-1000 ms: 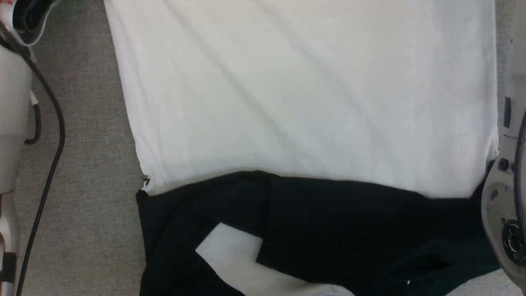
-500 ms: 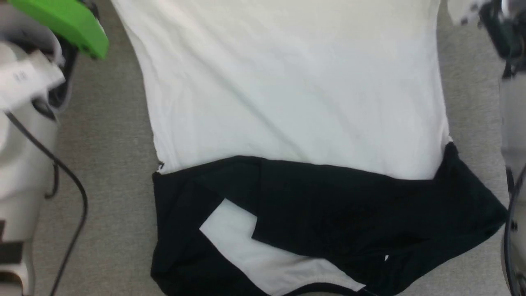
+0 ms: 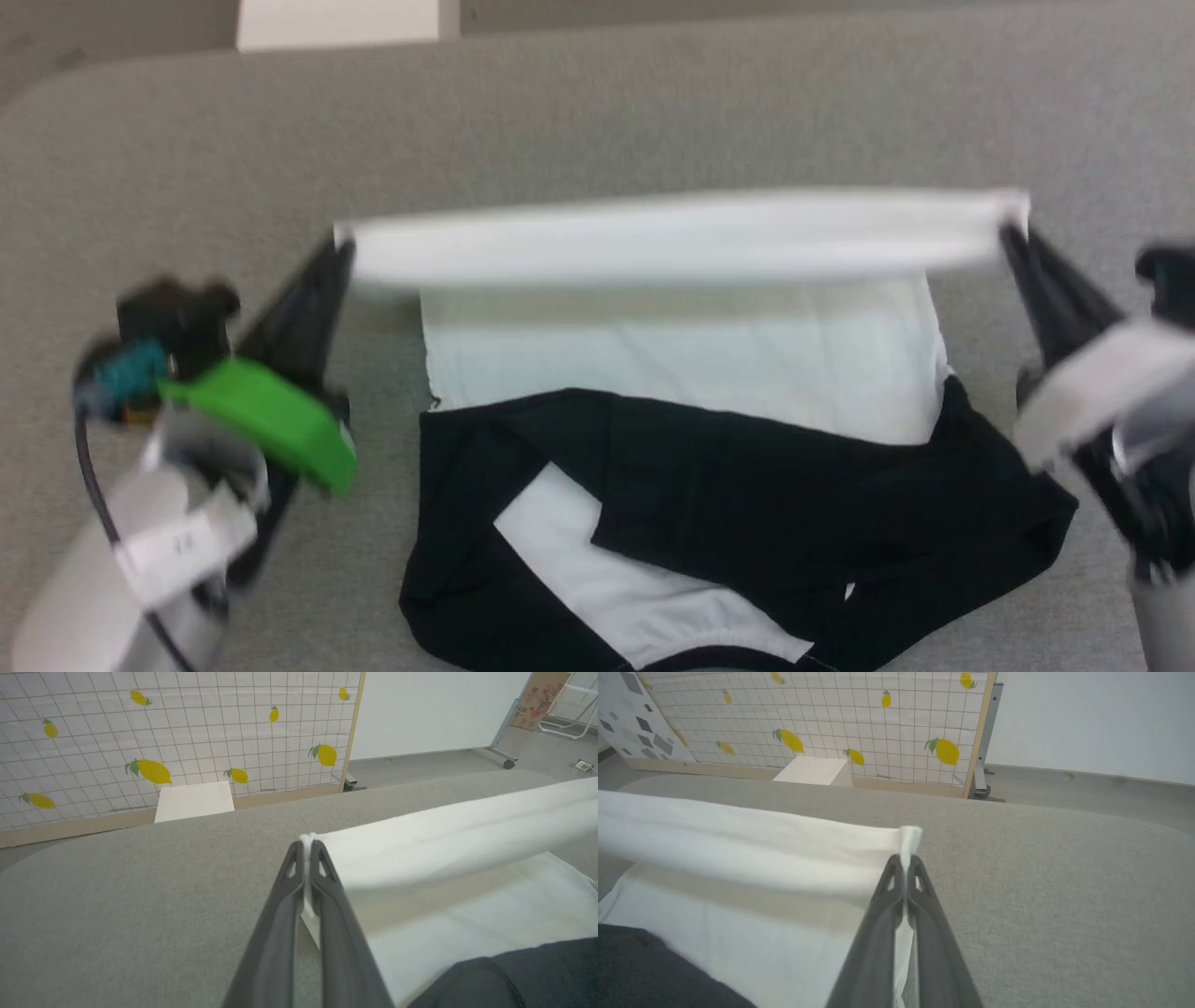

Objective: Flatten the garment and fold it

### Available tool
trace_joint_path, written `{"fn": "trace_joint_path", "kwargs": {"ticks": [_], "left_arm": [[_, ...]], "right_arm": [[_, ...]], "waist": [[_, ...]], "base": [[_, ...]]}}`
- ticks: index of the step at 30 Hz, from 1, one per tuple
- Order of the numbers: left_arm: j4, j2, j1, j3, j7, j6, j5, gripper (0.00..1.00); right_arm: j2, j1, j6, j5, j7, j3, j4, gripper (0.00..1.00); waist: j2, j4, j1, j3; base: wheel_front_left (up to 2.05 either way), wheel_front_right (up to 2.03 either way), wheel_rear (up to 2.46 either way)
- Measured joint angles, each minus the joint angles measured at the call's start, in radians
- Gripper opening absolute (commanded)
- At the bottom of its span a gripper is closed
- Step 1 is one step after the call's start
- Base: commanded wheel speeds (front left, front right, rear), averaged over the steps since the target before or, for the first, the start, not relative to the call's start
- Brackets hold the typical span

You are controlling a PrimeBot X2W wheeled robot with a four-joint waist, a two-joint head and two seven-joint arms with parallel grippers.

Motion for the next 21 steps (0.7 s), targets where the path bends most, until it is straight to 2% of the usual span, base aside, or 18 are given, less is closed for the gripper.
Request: {"fn": "trace_joint_path", "kwargs": {"ticks": [4,10,16,21], "left_arm": [[-0.091,0.006,0.178,-0.008,0.040,0.046,-0.057,0.00],[-0.143,-0.013,0.366,-0.024,0.079,0.087,-0.154,0.00],[-0.153,-0.032,0.478,-0.057,0.135,0.091,-0.239,0.00],[-0.115,-0.031,0.514,-0.095,0.194,0.090,-0.258,0.00]], "right_arm": [[0.026,0.167,0.000,-0.011,0.048,-0.054,-0.099,0.00],[0.061,0.342,0.000,-0.040,0.126,-0.115,-0.164,0.00],[0.114,0.451,0.000,-0.066,0.212,-0.175,-0.184,0.00],[0.164,0.520,0.000,-0.080,0.289,-0.194,-0.165,0.00]], "waist": [[0.0000,0.008,0.0000,-0.069],[0.0000,0.022,0.0000,-0.139],[0.0000,0.038,0.0000,-0.174],[0.0000,0.050,0.0000,-0.183]], "base": [[0.00,0.00,0.00],[0.00,0.00,0.00],[0.00,0.00,0.00],[0.00,0.00,0.00]]}}
